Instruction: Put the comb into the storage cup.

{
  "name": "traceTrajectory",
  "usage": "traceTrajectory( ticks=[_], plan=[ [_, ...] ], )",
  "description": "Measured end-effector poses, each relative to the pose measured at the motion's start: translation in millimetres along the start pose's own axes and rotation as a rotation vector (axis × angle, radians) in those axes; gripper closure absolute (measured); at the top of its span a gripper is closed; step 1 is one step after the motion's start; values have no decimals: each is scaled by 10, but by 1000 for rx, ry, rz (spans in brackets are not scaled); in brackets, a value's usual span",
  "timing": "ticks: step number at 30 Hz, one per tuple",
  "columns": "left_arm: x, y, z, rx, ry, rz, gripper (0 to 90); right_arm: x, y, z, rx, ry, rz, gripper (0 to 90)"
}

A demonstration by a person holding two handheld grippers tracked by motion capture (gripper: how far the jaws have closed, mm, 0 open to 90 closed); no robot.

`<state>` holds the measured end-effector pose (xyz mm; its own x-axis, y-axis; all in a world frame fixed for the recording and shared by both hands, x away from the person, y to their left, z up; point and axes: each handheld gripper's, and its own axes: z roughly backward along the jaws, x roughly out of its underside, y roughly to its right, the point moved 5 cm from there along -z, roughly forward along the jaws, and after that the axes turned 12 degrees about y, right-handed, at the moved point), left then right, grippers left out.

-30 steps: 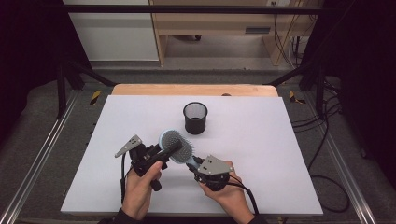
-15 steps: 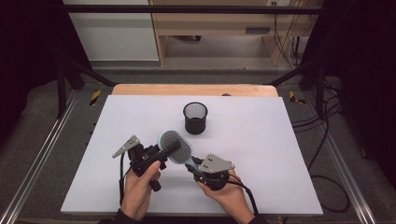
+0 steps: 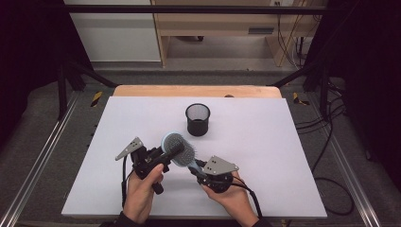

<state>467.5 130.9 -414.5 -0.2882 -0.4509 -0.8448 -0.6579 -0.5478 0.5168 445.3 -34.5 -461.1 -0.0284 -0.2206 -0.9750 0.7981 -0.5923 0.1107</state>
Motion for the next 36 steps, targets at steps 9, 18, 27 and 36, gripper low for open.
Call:
traceTrajectory(
  ticks=[9,18,27,36],
  plan=[
    [-4,-82,32,-30,12,12,552,-15,57,32,7,27,-56,511],
    [-125,-149,97,-47,64,30,550,-18,56,41,-10,29,-77,450],
    [-290,-322,225,-91,125,52,549,27,112,8,2,-9,-131,289],
    [-322,-382,265,-113,134,43,547,123,170,-8,-5,-78,-140,182]
  ],
)
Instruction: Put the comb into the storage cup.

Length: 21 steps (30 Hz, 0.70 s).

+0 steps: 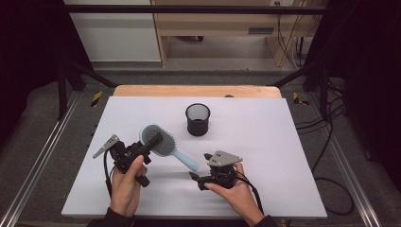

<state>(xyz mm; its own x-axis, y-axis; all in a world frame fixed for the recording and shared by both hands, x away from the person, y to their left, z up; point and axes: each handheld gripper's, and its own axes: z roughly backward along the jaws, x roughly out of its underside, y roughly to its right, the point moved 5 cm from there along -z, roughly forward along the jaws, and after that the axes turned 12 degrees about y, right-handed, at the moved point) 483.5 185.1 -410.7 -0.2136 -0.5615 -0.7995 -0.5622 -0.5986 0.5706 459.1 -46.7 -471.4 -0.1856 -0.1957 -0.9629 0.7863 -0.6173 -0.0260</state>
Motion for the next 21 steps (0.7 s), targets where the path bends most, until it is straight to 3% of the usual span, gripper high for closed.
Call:
traceTrajectory(
  ticks=[13,21],
  plan=[
    [-55,-60,37,-16,19,11,543,48,116,23,8,-19,-15,151],
    [-76,-71,47,-22,31,8,542,49,172,50,32,-23,8,137]
  ],
)
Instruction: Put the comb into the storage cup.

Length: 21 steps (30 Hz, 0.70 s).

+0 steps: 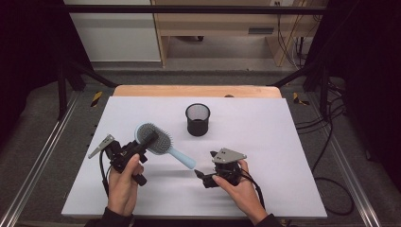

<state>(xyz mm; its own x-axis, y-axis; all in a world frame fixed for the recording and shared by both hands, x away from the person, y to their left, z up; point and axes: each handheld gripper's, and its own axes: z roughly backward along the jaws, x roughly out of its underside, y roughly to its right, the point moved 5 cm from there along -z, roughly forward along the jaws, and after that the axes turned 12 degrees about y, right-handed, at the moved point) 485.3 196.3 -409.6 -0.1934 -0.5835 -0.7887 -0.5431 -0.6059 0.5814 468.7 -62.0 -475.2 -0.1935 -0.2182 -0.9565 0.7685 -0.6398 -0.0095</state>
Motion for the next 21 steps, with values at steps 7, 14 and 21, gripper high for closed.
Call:
traceTrajectory(
  ticks=[7,14,21],
  plan=[
    [-45,-35,23,-12,22,-1,541,25,47,18,14,-20,19,134],
    [-93,-64,51,-25,45,-6,541,43,57,16,22,-33,33,132],
    [-147,-128,93,-55,73,-30,541,57,108,27,37,-39,39,128]
  ],
)
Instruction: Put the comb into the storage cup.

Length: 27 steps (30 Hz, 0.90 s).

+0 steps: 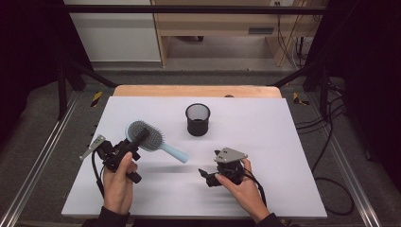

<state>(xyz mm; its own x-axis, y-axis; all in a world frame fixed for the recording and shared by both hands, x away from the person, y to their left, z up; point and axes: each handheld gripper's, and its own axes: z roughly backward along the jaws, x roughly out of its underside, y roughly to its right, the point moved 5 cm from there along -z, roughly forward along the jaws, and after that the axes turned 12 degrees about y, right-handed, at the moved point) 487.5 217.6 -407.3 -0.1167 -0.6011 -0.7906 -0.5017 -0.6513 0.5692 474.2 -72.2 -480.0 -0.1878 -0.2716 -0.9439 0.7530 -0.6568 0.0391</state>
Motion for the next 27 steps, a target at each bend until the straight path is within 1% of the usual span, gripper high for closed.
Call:
traceTrajectory(
  ticks=[4,5,6,11,14,17,19,21,27],
  plan=[
    [-27,-14,12,-7,12,-3,540,-12,49,38,15,2,-8,121],
    [-35,-20,18,-13,13,-10,540,-21,68,61,20,5,-5,118],
    [-40,-15,17,-7,14,-6,540,-32,89,88,24,8,-3,117],
    [-60,-16,23,-10,21,-11,540,-75,242,279,54,47,-21,101],
    [-59,-13,22,-11,21,-15,540,-38,338,401,65,56,-26,81],
    [-38,-4,12,-13,16,-25,540,44,411,521,97,75,-20,71],
    [-16,8,1,-8,11,-26,540,87,442,597,111,81,-18,64],
    [4,22,-3,-8,4,-36,541,108,468,671,122,95,-21,63],
    [25,56,-9,-1,-1,-36,542,150,522,822,134,105,-40,59]
  ],
)
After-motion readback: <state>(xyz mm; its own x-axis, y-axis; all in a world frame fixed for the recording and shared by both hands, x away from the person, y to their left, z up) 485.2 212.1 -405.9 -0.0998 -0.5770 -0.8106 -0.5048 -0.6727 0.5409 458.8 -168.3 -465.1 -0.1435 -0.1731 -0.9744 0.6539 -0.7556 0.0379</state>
